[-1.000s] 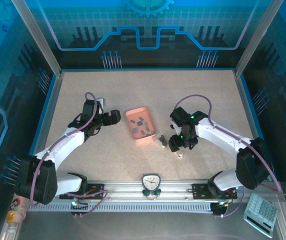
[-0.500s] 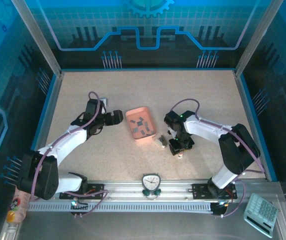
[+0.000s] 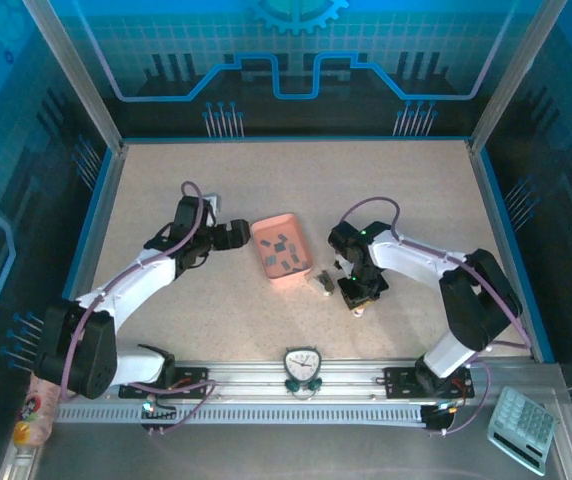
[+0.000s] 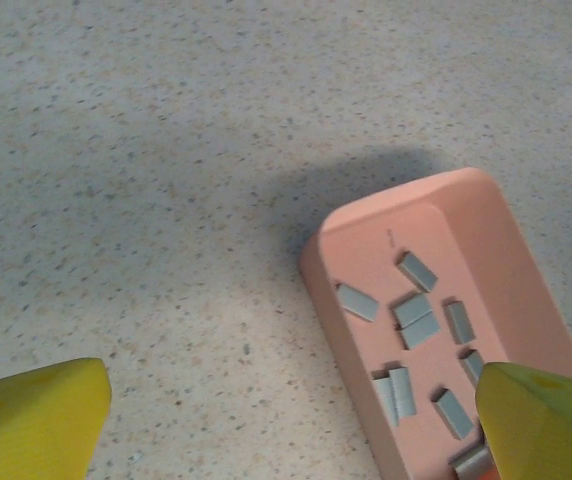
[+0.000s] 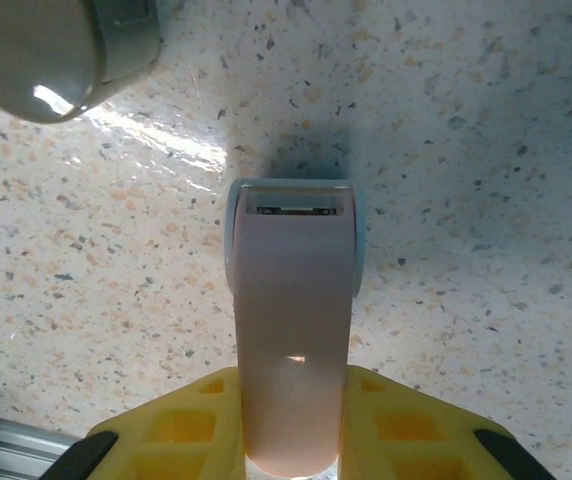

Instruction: Load the staples into the stapler

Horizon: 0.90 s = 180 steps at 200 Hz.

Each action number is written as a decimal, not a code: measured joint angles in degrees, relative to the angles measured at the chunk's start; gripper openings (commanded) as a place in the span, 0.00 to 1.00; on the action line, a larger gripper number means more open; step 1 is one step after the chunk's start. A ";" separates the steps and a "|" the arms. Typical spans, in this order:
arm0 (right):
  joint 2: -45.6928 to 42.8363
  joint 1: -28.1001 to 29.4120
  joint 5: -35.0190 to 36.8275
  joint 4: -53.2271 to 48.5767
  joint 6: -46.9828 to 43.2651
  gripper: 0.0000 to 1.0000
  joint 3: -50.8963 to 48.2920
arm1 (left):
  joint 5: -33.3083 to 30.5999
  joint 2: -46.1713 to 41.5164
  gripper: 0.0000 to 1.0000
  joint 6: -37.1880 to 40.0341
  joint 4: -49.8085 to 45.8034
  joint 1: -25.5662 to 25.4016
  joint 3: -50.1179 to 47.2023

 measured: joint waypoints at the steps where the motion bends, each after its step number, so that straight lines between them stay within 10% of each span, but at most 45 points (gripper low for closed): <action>1: -0.22 0.00 0.00 -0.02 0.04 0.22 0.02 | 0.15 0.00 0.95 0.04 0.07 -0.09 0.04; 180: -11.96 -7.26 -21.31 5.92 3.15 0.20 10.71 | 29.33 1.27 0.69 24.15 27.67 -19.47 -7.32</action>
